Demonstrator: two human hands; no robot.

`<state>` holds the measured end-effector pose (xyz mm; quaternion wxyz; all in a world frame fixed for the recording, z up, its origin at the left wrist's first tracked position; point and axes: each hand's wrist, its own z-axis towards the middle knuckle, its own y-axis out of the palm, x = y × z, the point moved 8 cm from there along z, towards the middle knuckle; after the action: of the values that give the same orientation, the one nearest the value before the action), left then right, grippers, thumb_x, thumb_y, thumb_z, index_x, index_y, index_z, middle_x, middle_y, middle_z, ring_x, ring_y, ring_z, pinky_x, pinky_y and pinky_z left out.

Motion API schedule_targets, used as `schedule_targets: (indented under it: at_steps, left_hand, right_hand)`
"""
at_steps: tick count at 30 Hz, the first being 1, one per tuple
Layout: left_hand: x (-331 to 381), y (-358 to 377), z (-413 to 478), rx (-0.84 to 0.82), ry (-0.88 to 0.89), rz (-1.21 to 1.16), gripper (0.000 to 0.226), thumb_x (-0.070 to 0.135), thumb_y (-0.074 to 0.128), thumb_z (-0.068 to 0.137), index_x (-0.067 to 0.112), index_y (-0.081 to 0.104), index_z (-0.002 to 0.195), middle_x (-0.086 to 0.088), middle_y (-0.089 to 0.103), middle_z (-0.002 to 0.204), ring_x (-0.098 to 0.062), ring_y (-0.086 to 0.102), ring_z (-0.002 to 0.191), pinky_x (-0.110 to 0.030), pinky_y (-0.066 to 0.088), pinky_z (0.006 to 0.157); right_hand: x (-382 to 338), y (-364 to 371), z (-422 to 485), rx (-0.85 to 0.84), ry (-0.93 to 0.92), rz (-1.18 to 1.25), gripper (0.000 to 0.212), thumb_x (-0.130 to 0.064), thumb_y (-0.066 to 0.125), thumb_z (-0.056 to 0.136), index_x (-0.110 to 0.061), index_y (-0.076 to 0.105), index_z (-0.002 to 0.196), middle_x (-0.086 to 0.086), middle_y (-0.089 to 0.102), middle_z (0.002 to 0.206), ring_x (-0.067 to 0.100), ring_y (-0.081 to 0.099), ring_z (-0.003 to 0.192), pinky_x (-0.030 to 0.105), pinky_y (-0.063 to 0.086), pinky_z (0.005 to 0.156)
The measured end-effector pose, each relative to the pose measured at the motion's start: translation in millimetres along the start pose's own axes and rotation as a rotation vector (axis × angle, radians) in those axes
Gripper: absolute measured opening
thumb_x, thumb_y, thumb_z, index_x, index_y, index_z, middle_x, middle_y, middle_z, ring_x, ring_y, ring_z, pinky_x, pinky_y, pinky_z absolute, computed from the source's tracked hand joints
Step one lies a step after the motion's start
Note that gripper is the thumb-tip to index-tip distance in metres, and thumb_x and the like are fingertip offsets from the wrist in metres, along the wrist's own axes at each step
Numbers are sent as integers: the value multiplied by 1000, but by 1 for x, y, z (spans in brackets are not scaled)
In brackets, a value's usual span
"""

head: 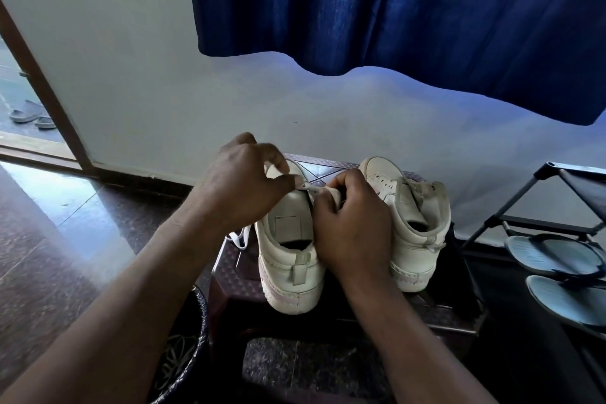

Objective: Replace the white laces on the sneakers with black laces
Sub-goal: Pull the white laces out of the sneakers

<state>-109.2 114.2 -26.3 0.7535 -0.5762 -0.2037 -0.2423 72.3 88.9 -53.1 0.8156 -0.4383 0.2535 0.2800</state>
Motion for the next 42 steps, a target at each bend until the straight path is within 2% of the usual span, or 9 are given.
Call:
schedule_targets:
  at_steps: [6,9,11,17,22,31,33,37,42]
  left_hand:
    - [3,2,1,28,14,-39,13,32,71,96,28,68,84,6,59,102,-12,57,86,-26,36,71]
    - [0,13,0,-51,-108,-732,18,20,57,106,16,62,89,0,77,101,-10,64,70,-28,49,67]
    - [-8,12,-2,-20,-201,-961,24,23,54,108,12,57,87,1,72,77,-10,48,47,-24,36,49]
    - [-12,1,0,25,-108,-234,23,49,77,88,29,69,80,12,56,58,-5,50,52,-26,33,52]
    - [0,6,-4,-15,-150,57,17,45,75,85,31,72,76,10,67,78,-9,61,71,-23,39,55]
    - [2,4,-2,27,-102,64,14,24,67,95,32,69,83,12,53,96,-9,55,83,-20,36,64]
    - [0,8,-2,48,-99,-213,13,20,63,100,27,67,90,13,60,99,0,55,73,-8,35,57]
    - [-15,24,-6,-17,-311,-939,16,14,52,108,13,58,94,7,75,82,-8,44,45,-20,34,42]
    - [-12,11,0,60,-156,-341,19,40,72,93,26,66,82,14,54,59,-2,44,51,-26,31,51]
  right_hand:
    - [1,0,0,-8,2,9,8,-22,61,89,-23,54,86,-6,62,80,20,56,74,35,38,64]
    - [1,1,0,3,2,13,8,-21,61,88,-22,54,85,-6,61,79,19,55,74,34,38,64]
    - [0,1,0,5,2,4,7,-22,61,88,-22,54,85,-6,62,80,20,56,74,35,41,65]
    - [1,1,0,10,0,10,7,-23,61,88,-23,54,86,-5,63,79,20,57,73,35,42,64]
    - [1,1,0,-2,3,18,6,-23,60,88,-24,55,87,-6,63,81,18,56,74,32,37,64]
    - [1,2,0,3,2,27,7,-24,62,90,-23,56,87,-6,63,80,18,57,74,35,42,65]
    - [1,1,0,14,1,28,7,-23,62,90,-22,56,86,-6,63,80,19,58,73,36,45,65]
    - [0,1,0,22,13,10,7,-23,61,89,-23,55,85,-6,63,78,19,58,72,36,46,64]
    - [2,2,0,8,13,31,6,-26,60,88,-23,55,86,-6,64,79,19,59,72,37,48,66]
